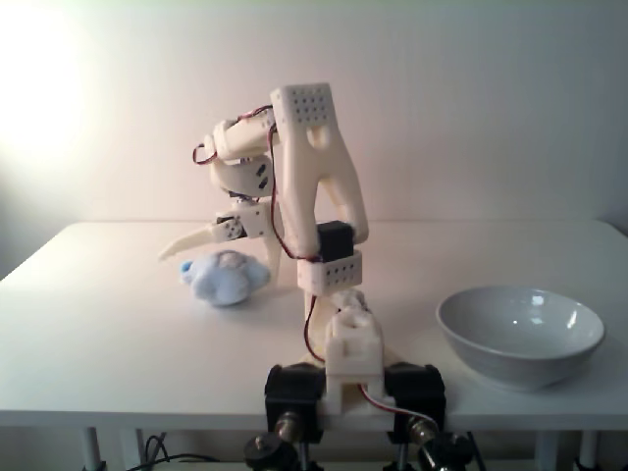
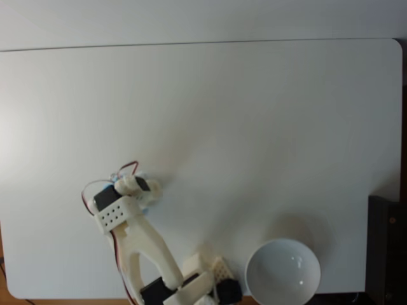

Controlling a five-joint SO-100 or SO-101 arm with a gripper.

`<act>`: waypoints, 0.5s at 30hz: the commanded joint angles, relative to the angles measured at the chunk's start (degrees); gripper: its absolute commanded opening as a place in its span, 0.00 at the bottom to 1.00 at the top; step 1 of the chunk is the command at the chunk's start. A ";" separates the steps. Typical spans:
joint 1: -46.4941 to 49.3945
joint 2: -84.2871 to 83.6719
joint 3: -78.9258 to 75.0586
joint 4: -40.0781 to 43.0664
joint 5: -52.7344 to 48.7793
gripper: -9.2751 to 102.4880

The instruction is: Grasp a skyblue doll and put it into the bowl.

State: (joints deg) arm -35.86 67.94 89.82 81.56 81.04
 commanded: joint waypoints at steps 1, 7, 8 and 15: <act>-1.32 -2.81 -1.93 -2.46 -0.26 0.92; -0.79 -6.06 -2.02 -5.89 -6.50 0.91; -0.70 -6.15 -2.02 -6.24 -7.29 0.90; 0.79 -6.15 -2.02 -7.82 -10.02 0.65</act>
State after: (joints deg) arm -36.12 63.19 87.98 76.38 71.54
